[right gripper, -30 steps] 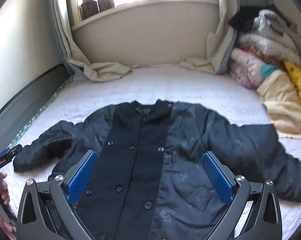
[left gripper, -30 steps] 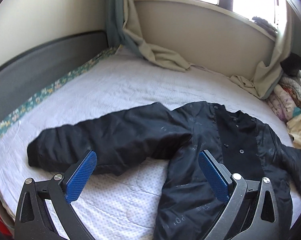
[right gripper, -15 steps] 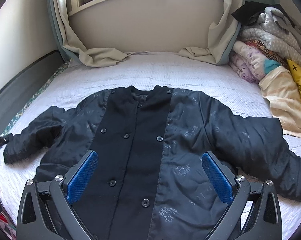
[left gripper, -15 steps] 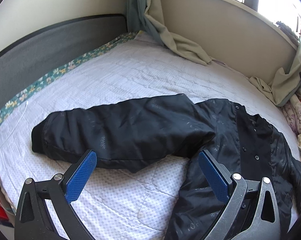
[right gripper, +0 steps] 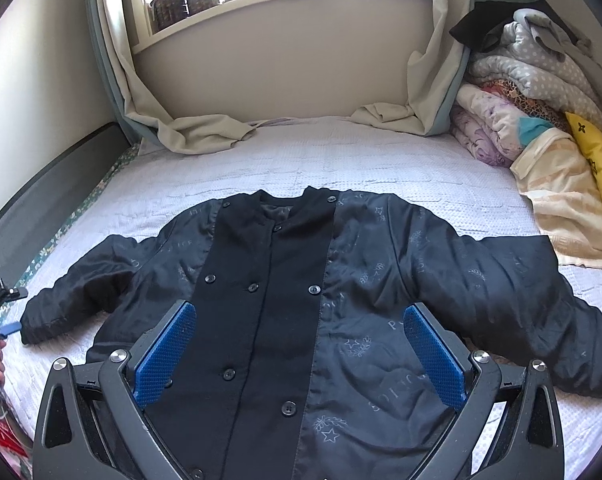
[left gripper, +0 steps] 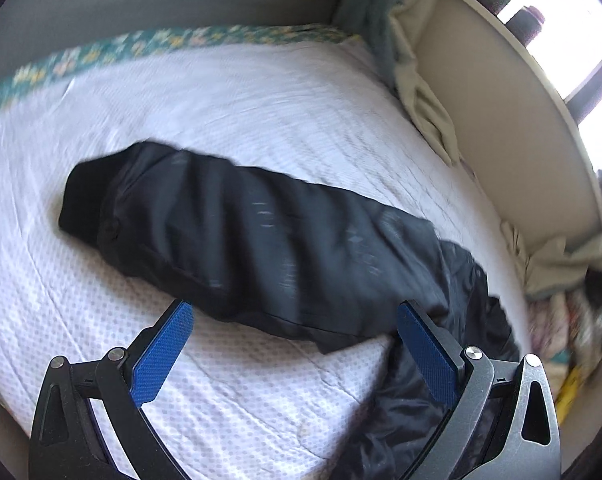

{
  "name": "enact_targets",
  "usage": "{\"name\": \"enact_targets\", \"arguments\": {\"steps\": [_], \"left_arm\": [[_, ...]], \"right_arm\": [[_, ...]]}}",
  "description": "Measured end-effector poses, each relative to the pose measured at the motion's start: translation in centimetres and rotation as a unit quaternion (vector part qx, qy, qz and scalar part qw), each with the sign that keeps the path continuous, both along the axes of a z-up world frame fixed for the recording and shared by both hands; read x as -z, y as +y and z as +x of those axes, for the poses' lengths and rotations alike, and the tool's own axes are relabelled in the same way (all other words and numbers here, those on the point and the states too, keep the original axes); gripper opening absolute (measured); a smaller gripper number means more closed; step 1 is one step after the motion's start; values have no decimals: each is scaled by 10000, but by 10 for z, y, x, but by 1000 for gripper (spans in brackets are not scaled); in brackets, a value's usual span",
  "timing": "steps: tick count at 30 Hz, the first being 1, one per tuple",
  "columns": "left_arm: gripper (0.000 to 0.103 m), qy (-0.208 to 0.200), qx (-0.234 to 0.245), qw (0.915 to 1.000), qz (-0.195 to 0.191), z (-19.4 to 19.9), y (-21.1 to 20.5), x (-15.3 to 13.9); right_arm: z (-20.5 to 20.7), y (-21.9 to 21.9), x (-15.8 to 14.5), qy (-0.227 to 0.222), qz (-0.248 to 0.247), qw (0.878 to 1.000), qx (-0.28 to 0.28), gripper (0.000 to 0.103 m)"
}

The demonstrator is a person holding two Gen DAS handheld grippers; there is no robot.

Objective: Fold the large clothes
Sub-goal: 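Grasp the sleeve cuff with the left tool and fold it across the jacket front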

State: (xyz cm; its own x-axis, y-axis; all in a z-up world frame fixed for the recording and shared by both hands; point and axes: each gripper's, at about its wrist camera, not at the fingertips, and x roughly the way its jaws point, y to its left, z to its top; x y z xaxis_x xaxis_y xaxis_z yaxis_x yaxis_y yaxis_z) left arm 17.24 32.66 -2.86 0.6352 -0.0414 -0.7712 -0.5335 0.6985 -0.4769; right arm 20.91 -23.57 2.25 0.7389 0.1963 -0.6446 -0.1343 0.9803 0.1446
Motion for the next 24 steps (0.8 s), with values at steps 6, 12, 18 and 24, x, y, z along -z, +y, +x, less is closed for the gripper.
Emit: {"name": "enact_targets", "arguments": {"steps": [6,12,18,24], "left_arm": [[102,-109,-734,9848,-1573,-22,50,52],[102,-97,-969,9704,-2210,-11,70,80],[93,-445,-1266,9671,-2163,0,82,89],[22,-391,-1193,9756,-1802,9,80,90]], "right_arm": [[4,-2,6,114,10,9999,49,103],[10,3,11,225,96,9997,24,103],[12,6,14,265,57,9996,-8,103],[15,0,17,342,113,9993,80,103]]}}
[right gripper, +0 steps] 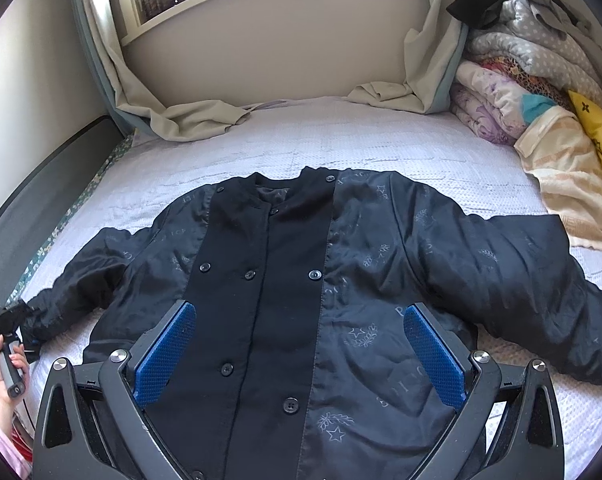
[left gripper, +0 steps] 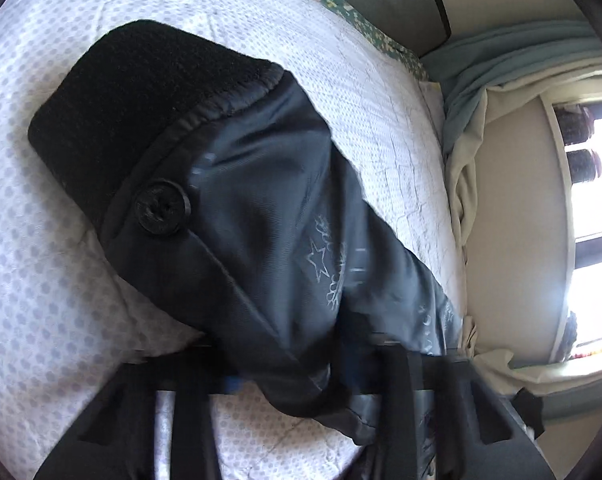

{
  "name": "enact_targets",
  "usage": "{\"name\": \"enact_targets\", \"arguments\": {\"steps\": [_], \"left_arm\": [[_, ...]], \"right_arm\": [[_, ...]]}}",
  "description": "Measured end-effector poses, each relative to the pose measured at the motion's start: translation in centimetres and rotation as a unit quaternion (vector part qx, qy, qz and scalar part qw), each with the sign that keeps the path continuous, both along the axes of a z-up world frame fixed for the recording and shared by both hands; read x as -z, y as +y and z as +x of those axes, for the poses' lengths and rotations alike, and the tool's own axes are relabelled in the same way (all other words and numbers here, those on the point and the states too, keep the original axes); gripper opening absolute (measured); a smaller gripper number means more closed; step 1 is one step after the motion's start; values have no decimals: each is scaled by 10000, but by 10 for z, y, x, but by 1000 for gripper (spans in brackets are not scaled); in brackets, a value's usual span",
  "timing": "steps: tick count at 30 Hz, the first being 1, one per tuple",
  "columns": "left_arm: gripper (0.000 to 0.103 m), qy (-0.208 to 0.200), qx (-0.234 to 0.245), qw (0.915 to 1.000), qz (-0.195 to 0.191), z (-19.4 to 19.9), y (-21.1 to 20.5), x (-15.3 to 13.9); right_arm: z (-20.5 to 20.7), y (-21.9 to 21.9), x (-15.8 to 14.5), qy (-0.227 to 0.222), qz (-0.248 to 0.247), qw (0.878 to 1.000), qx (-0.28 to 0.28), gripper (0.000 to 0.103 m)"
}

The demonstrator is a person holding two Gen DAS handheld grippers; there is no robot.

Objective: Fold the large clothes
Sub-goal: 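Grasp the sleeve cuff with the left tool and fold it across the jacket front, then open the left tool and release the sleeve on the jacket front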

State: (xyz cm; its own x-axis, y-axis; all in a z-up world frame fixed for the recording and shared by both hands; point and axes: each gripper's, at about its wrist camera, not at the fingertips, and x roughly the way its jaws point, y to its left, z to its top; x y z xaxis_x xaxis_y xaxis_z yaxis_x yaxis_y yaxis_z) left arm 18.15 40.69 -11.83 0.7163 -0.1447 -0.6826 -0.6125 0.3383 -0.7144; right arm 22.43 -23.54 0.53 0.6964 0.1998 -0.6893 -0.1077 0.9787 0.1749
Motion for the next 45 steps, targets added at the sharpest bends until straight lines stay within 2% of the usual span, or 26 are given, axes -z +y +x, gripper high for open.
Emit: {"name": "enact_targets", "arguments": {"steps": [3,5,8,12,15,18,20,22,24,27,32,35,37,38,40,41,42,45], "left_arm": [[16,-88,22,9990,427,-2,-8,-21],[15,-139,117,9956,921,0,-18,-47],[15,-305,295,9843,1715,-3,-42,-89],[15,-818,653,9597,2607,-2,-90,-151],[15,-1366,1064,9330,3154,-6,-140,-196],[15,-1767,1505,9112,3404,0,-189,-222],[15,-1958,1854,8995,3438,7,-219,-229],[15,-2087,2233,8897,3393,14,-252,-229],[15,-2152,2525,8840,3293,21,-280,-224],[15,-2043,3115,8736,3130,37,-327,-204],[15,-1317,4121,8516,2959,72,-400,-146],[16,-823,4494,8458,2756,77,-419,-107],[23,-471,4662,8445,2594,85,-431,-85],[31,-386,4705,8454,2497,83,-429,-78],[51,-302,4739,8478,2359,80,-430,-73],[70,-317,4768,8476,2306,76,-430,-75],[84,-374,4778,8472,2294,70,-429,-79],[97,-563,4787,8407,2467,54,-427,-100]], "right_arm": [[3,-6,2,75,110,9999,82,103],[5,-10,2,131,208,9996,136,103],[5,-14,2,165,282,9993,182,103],[1,-14,-1,130,243,9995,173,103],[-2,-14,-4,109,226,9995,181,103],[-4,-16,-5,106,195,9995,219,103],[-5,-18,-4,119,191,9995,238,103],[-5,-18,-4,137,124,9995,269,103],[-6,-19,-5,102,53,9995,299,103],[-7,-20,-7,70,-122,9992,385,103],[-8,-27,-8,56,-155,9991,402,103],[-7,-33,-4,211,55,9991,363,103],[-6,-38,-2,284,111,9989,364,103],[-5,-39,-1,312,117,9988,358,103],[-4,-42,1,349,118,9987,350,103],[-3,-44,2,374,106,9986,348,103],[-3,-45,2,392,97,9986,348,103],[-2,-51,6,477,68,9982,368,103]]}}
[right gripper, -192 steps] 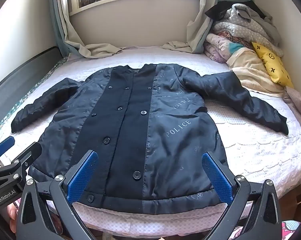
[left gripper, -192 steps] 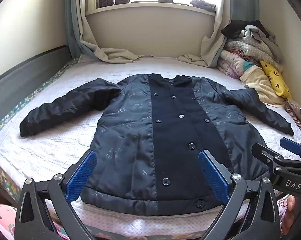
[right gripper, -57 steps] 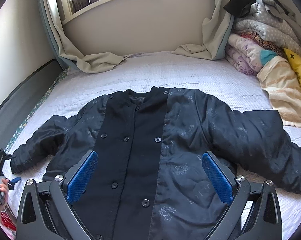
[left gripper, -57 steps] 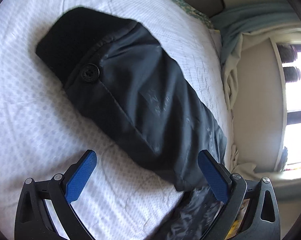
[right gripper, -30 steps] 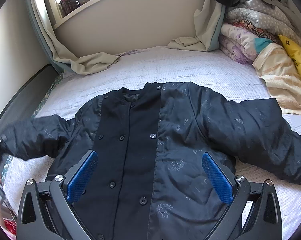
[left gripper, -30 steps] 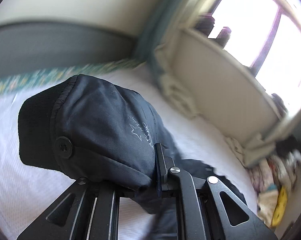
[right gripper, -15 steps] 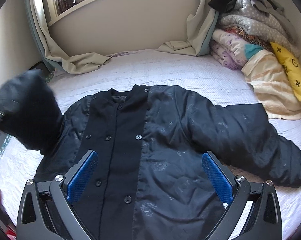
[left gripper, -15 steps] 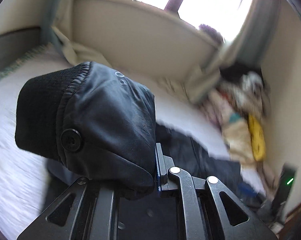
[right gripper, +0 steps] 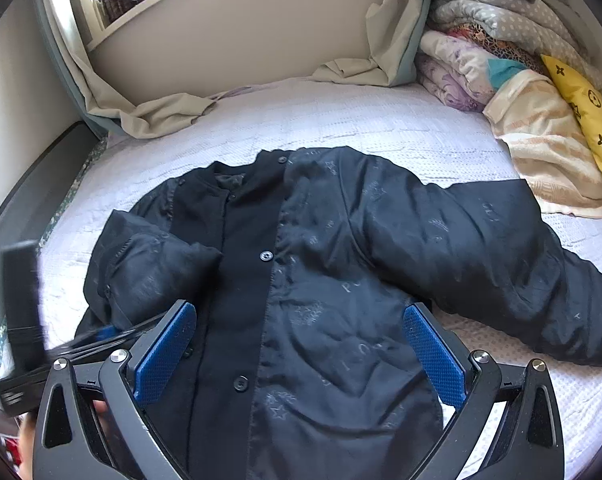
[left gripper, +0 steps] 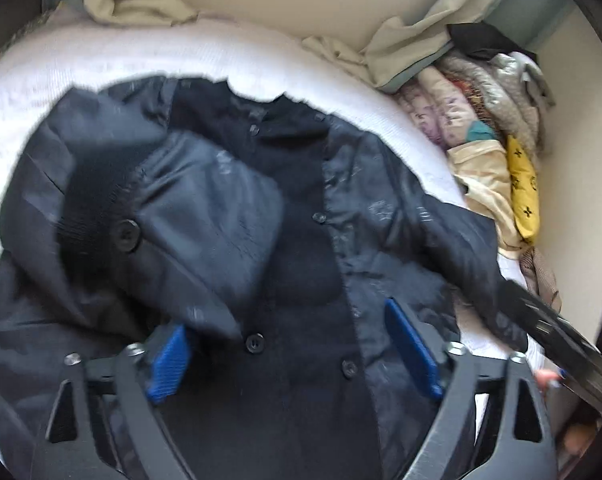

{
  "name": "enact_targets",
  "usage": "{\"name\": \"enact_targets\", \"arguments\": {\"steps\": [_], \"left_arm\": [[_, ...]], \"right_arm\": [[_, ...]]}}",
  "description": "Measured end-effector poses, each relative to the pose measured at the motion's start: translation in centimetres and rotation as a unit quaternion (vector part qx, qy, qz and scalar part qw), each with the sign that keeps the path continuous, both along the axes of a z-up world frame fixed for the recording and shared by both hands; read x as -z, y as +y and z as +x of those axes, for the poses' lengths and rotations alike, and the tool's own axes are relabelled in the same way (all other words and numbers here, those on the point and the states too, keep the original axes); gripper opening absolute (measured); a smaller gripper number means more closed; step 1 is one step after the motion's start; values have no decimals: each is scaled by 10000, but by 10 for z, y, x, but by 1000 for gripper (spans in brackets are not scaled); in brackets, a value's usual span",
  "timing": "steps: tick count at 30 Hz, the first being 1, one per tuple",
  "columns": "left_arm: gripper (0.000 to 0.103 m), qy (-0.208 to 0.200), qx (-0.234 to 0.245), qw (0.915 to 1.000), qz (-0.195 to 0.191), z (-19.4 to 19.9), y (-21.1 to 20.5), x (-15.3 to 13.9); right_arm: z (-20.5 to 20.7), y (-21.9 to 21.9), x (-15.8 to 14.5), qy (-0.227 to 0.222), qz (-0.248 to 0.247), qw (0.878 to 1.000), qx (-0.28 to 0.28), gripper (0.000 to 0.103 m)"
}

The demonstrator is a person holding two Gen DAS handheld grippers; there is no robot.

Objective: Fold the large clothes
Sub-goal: 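Open the left tool and release the sleeve on the jacket front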

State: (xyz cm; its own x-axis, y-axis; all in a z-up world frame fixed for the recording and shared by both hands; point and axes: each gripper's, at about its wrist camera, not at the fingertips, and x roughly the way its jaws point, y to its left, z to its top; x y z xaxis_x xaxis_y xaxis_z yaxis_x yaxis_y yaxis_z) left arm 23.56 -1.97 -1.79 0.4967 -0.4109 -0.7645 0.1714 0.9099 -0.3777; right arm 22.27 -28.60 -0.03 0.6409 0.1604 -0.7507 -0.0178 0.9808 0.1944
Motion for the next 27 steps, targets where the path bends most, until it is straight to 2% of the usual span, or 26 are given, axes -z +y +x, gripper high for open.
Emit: {"name": "enact_targets", "arguments": {"steps": [4,6,7,9,12,14,17,18,20,21,22,25,27], "left_arm": [[102,-545,48,9981,275,-25,4,-33],[102,-1020,-63,9926,663,-39,12,-52],[102,-1230,-135,9885,875,-43,13,-59],[102,-1737,-387,9735,1437,-55,20,-74],[102,-2330,-739,9512,1883,-71,36,-94],[102,-2625,-930,9416,1895,-78,46,-105],[102,-3169,-1283,9239,1719,-94,67,-122],[102,-3402,-1385,9152,1657,-100,73,-125],[103,-4027,-1675,8868,1531,-115,89,-130],[103,-4128,-1754,8810,1507,-118,93,-131],[103,-4156,-1840,8784,1481,-119,100,-133],[103,-4010,-1949,8858,1287,-112,121,-137],[103,-3976,-2144,8836,1230,-110,131,-137]], "right_arm": [[1,-1,10,226,-144,9996,-104,103],[2,4,23,458,-260,9984,-223,103],[2,7,30,564,-309,9975,-285,103],[3,15,44,773,-459,9951,-411,103],[3,31,63,981,-778,9901,-638,103],[4,41,73,1044,-977,9869,-742,103],[3,55,87,1103,-1196,9828,-873,103],[2,60,91,1117,-1300,9810,-909,103],[1,68,102,1129,-1549,9766,-971,103],[1,70,107,1133,-1659,9747,-984,103],[-1,73,110,1127,-1746,9731,-990,103],[-4,73,119,1082,-1763,9738,-945,103],[-2,72,122,1145,-1682,9752,-874,103]]}}
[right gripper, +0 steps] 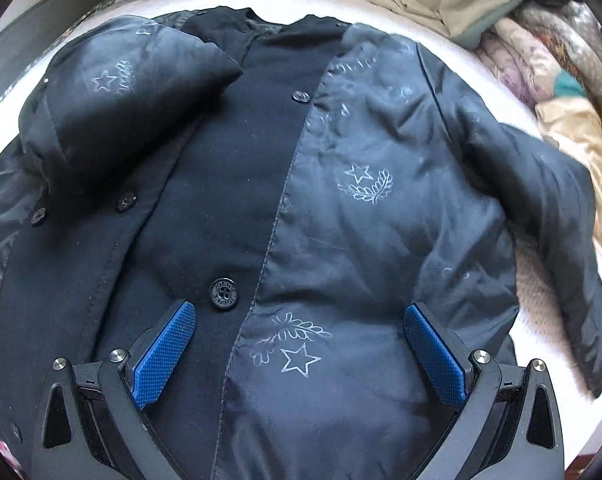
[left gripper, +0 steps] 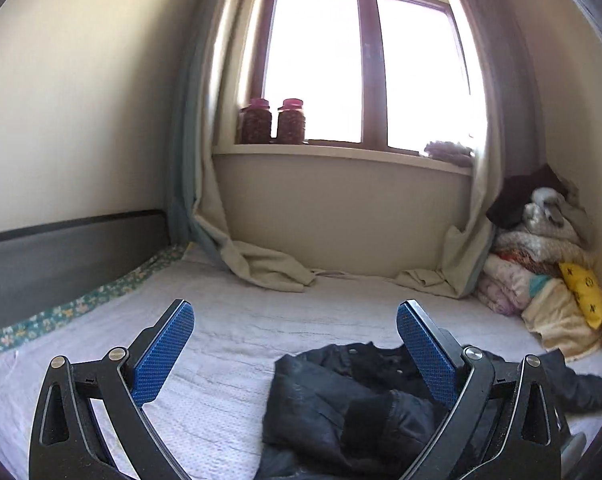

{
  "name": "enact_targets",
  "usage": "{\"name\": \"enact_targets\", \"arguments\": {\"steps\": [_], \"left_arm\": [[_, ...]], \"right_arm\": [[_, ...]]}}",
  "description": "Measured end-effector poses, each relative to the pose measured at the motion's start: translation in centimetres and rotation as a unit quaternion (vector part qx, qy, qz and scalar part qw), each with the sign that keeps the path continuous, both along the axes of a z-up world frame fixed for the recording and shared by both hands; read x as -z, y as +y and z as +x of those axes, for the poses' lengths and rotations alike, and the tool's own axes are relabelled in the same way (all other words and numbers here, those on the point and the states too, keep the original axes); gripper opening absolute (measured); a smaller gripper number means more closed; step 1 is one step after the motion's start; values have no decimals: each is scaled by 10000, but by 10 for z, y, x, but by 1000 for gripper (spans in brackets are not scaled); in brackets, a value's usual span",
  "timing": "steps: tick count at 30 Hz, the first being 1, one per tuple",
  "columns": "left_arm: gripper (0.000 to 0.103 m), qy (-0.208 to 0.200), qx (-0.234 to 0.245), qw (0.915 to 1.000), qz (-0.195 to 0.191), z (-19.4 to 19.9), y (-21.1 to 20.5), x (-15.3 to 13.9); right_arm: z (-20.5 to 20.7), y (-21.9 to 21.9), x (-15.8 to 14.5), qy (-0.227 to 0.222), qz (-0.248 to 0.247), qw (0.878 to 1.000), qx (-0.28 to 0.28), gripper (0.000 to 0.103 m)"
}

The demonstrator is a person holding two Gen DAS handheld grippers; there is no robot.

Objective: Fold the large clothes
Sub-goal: 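Open the left tool and release the sleeve on the jacket front, then grasp the knit cuff of the other sleeve with the right tool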

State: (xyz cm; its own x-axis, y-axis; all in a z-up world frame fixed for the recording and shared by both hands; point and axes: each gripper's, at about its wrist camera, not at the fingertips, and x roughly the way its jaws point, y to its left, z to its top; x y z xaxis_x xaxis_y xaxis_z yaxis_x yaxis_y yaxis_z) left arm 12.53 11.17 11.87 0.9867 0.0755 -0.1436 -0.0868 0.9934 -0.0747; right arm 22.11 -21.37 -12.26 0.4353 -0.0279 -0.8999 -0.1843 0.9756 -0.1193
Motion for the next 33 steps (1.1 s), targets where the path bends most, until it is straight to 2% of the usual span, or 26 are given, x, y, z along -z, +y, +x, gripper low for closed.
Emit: {"name": "enact_targets", "arguments": {"steps": [3,7,10,11,14,17,19,25,27,30,33], "left_arm": [[103,185,218,9993,-230,11,17,0],[103,337,-13,9992,-235,18,27,5],[103,523,-69,9974,-481,24,38,8],[103,570,-115,9968,-558,24,40,9],[103,672,-202,9949,-725,28,49,12],[103,802,-286,9933,-786,34,54,16],[103,885,-303,9923,-816,36,57,18],[103,995,-319,9898,-971,37,64,18],[103,1056,-302,9892,-971,38,64,19],[103,1113,-291,9888,-951,40,65,20],[103,1144,-317,9885,-936,42,66,21]], "right_arm": [[1,-6,4,119,199,9995,196,103],[9,-2,-4,288,57,9996,33,103],[4,9,-42,-368,-69,9993,6,100],[0,18,-61,-632,33,9979,-116,100],[-4,52,-95,-978,288,9933,-551,100],[2,97,-104,-1108,71,9880,-1073,99],[8,130,-98,-1210,-287,9834,-1323,98],[38,169,-56,-780,-772,9822,-1526,75],[40,170,-48,-688,-770,9842,-1441,56],[45,152,-52,-760,-502,9905,-1029,35],[44,127,-68,-926,8,9934,-676,32]]}}
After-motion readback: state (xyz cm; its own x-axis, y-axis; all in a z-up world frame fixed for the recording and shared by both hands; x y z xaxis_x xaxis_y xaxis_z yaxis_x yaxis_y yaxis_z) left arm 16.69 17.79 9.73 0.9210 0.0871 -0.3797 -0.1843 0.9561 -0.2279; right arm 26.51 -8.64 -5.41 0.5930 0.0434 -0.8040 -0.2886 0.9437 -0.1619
